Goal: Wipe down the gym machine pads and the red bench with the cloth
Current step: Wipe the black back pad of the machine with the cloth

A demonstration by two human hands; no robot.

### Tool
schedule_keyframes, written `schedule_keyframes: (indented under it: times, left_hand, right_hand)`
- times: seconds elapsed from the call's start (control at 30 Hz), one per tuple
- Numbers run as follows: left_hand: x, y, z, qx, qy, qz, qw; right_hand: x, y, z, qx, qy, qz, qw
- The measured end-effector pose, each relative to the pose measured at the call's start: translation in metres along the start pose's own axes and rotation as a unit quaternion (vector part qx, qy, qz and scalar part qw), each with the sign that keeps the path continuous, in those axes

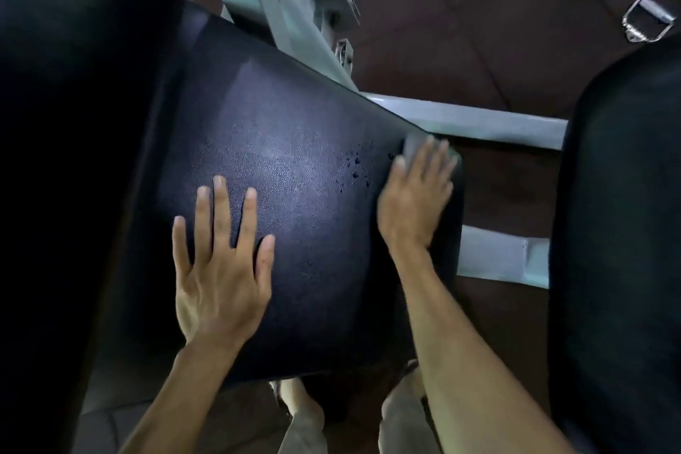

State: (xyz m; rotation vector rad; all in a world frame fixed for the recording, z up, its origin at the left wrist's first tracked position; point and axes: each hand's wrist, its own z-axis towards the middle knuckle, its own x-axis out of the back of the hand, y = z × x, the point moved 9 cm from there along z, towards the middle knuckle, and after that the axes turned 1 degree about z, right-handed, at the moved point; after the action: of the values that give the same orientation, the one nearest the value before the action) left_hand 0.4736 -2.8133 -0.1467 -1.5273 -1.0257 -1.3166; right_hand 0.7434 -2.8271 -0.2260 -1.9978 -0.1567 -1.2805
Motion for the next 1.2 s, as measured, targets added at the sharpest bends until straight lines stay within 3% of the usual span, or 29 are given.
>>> schedule_keyframes:
  times: [0.07,0.13,0.17,0.23,0.33,0.4,0.47,0.53,0.6,0.7,0.77,0.83,0.9,0.93,1.0,1.07,1.13,1.2]
  left_hand:
    - [0.000,0.001,0.000,0.002,0.001,-0.004,1.000]
    - [0.002,0.001,-0.001,0.002,0.007,-0.010,1.000]
    - [0.003,0.001,-0.001,0.002,0.011,-0.014,1.000]
    - [0.004,0.000,-0.001,0.003,0.013,-0.020,1.000]
    - [0.003,0.000,-0.001,0.000,0.012,-0.021,1.000]
    - [0.004,0.000,-0.001,0.000,0.012,-0.016,1.000]
    - [0.003,0.000,-0.001,0.005,0.009,-0.005,1.000]
    - [0.003,0.000,0.000,0.008,0.006,-0.009,1.000]
    - [0.002,0.000,0.001,0.011,0.001,-0.011,1.000]
    - [0.005,-0.003,0.000,0.020,0.003,-0.023,1.000]
    - [0.005,-0.002,0.000,0.021,0.003,-0.021,1.000]
    - [0.006,-0.001,-0.001,0.018,0.007,-0.018,1.000]
    - [0.006,0.000,0.001,0.016,0.012,-0.014,1.000]
    - [0.005,0.000,0.000,0.016,0.013,-0.008,1.000]
    - [0.005,-0.001,-0.001,0.019,0.015,-0.008,1.000]
    - [0.006,0.000,0.000,0.020,0.018,-0.006,1.000]
    - [0.008,0.000,-0.001,0.018,0.017,-0.005,1.000]
    - [0.009,0.000,-0.001,0.019,0.019,-0.010,1.000]
  right_hand:
    - [-0.009,-0.033,0.000,0.047,-0.007,0.004,0.999]
    - [-0.017,-0.048,-0.071,0.194,-0.045,-0.032,0.980]
    - [-0.019,-0.038,-0.118,0.250,-0.078,-0.054,0.963]
    - [-0.014,0.013,-0.181,0.284,-0.108,-0.080,0.949]
    - [0.002,0.077,-0.136,0.136,-0.063,-0.049,0.988]
    - [0.010,0.073,-0.062,0.012,-0.008,0.011,1.000]
    - [0.008,0.038,0.010,-0.026,0.033,0.020,0.999]
    - [-0.002,-0.022,0.025,0.057,0.039,0.002,0.998]
    - [-0.018,-0.060,-0.035,0.169,-0.001,-0.007,0.986]
    - [-0.018,-0.025,-0.157,0.278,-0.077,-0.028,0.957]
    - [-0.005,0.039,-0.167,0.228,-0.063,-0.049,0.970]
    - [0.007,0.085,-0.112,0.100,-0.032,-0.029,0.994]
    - [0.014,0.089,-0.035,-0.033,0.005,0.030,0.999]
    - [0.014,0.072,0.003,-0.051,0.022,0.046,0.997]
    - [0.007,0.006,0.044,0.020,0.032,0.034,0.999]
    - [-0.009,-0.061,0.009,0.165,0.015,-0.008,0.986]
    - [-0.019,-0.075,-0.084,0.277,-0.043,-0.027,0.959]
    - [-0.017,-0.033,-0.171,0.329,-0.098,-0.027,0.939]
